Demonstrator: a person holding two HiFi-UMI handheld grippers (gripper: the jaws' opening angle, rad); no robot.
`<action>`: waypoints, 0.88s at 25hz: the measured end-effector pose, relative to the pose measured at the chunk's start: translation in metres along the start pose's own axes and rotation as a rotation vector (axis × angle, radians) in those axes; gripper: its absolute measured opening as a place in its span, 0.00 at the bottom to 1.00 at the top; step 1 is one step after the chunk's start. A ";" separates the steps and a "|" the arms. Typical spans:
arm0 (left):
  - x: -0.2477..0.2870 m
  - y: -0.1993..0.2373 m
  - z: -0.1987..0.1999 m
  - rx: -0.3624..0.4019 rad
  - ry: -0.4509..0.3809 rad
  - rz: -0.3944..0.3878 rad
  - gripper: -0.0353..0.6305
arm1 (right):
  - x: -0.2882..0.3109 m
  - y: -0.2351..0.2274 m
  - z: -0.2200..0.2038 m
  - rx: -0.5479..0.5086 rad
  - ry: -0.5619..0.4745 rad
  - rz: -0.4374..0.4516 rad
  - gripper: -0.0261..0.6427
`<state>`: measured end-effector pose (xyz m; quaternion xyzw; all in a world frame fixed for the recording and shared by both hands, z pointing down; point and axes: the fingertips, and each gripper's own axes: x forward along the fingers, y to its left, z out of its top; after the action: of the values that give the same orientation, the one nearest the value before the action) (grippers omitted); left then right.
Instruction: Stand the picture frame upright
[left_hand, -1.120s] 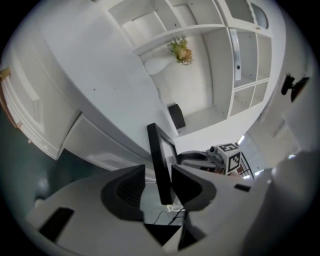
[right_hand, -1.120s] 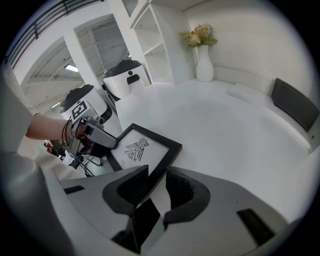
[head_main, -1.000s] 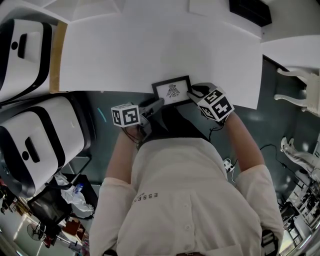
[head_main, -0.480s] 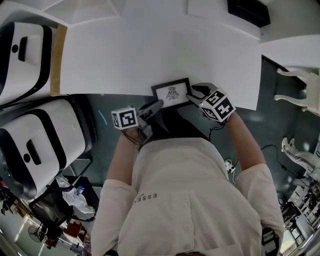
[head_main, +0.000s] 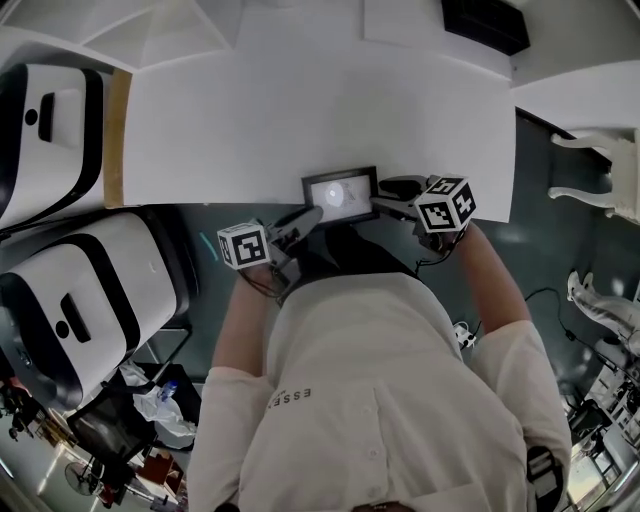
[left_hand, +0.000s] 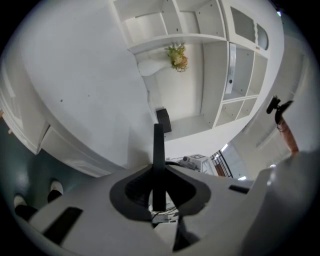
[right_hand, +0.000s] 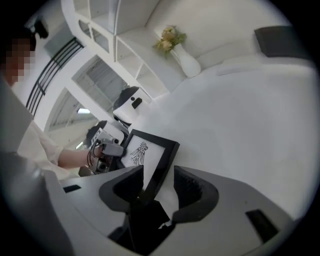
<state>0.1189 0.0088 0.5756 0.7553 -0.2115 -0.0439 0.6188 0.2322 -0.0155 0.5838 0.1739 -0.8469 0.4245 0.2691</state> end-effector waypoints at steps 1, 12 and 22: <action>-0.001 -0.001 0.001 -0.002 0.000 0.000 0.16 | -0.002 0.000 0.003 0.037 -0.025 0.029 0.31; 0.002 -0.038 0.027 0.037 -0.020 -0.100 0.16 | -0.027 0.019 0.041 0.114 -0.154 0.259 0.36; -0.006 -0.067 0.047 0.117 -0.047 -0.099 0.16 | -0.047 0.045 0.072 0.040 -0.215 0.325 0.36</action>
<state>0.1159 -0.0218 0.4994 0.7984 -0.1908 -0.0797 0.5655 0.2239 -0.0453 0.4920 0.0844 -0.8791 0.4579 0.1013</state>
